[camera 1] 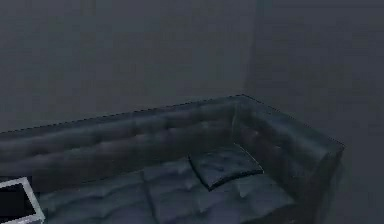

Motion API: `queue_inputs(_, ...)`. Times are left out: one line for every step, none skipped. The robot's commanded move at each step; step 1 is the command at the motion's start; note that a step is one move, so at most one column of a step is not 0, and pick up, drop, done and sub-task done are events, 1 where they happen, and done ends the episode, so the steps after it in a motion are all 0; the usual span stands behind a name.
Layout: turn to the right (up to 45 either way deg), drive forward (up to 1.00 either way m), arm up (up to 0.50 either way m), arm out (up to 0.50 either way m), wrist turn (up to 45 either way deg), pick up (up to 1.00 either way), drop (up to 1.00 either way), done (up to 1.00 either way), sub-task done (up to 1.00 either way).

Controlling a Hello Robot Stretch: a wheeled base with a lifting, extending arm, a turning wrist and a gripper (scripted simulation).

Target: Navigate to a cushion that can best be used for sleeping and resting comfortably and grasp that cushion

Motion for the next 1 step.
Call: queue_inputs(-39.0, 0.00, 0.00, 0.00, 0.0, 0.00, 0.00, 0.00, 0.00)
